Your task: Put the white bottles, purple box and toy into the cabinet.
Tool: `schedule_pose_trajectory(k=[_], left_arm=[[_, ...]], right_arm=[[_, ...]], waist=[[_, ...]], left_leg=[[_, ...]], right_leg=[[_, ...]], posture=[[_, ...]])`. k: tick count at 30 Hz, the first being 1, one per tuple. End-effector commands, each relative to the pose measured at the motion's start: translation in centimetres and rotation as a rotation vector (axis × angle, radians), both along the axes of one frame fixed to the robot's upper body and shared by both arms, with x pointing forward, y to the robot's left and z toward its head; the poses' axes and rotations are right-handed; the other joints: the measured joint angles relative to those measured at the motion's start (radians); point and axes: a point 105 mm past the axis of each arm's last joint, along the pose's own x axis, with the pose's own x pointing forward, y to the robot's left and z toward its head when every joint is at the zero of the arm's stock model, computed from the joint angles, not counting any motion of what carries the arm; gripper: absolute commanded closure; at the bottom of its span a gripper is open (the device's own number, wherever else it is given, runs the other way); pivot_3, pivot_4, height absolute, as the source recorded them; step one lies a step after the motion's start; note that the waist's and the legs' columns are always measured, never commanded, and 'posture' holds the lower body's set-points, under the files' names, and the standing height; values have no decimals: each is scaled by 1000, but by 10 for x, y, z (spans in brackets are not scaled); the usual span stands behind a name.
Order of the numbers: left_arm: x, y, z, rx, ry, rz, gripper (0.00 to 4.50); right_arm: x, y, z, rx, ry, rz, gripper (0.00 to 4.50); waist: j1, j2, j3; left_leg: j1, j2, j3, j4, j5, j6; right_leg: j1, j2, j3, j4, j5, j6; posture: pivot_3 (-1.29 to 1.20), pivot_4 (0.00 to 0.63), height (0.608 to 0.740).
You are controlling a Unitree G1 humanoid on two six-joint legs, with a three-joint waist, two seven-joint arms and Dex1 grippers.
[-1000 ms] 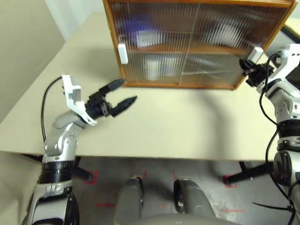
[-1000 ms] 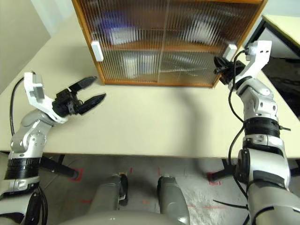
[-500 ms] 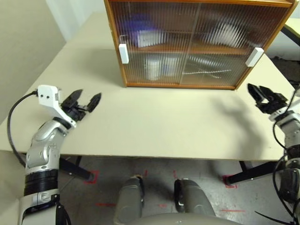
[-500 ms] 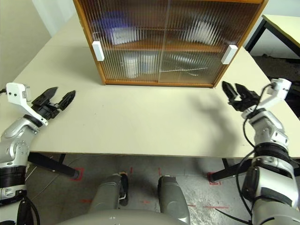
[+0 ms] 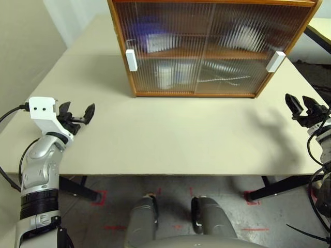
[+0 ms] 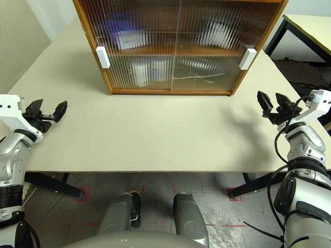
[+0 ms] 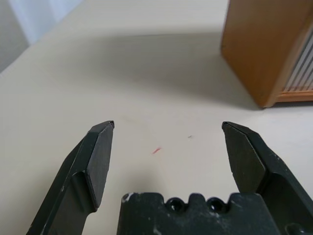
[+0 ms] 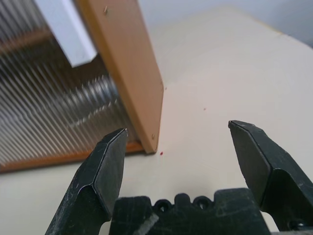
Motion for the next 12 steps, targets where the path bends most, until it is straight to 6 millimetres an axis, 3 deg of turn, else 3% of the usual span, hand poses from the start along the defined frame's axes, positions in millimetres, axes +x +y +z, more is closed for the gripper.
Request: schedule_pose_trajectory(k=[1, 12], left_arm=[[-2, 5, 4, 43, -9, 18, 0], [-2, -3, 4, 27, -18, 19, 0]], right_arm=[[2, -3, 3, -47, 16, -7, 39], [-3, -1, -11, -27, 33, -15, 39]], waist=[[2, 0, 0], [1, 0, 0]], left_leg=[[0, 0, 0, 0, 0, 0], [0, 0, 2, 0, 0, 0]], right_leg=[[0, 0, 0, 0, 0, 0], [0, -1, 0, 0, 0, 0]], posture=[[72, 66, 740], [55, 66, 740]])
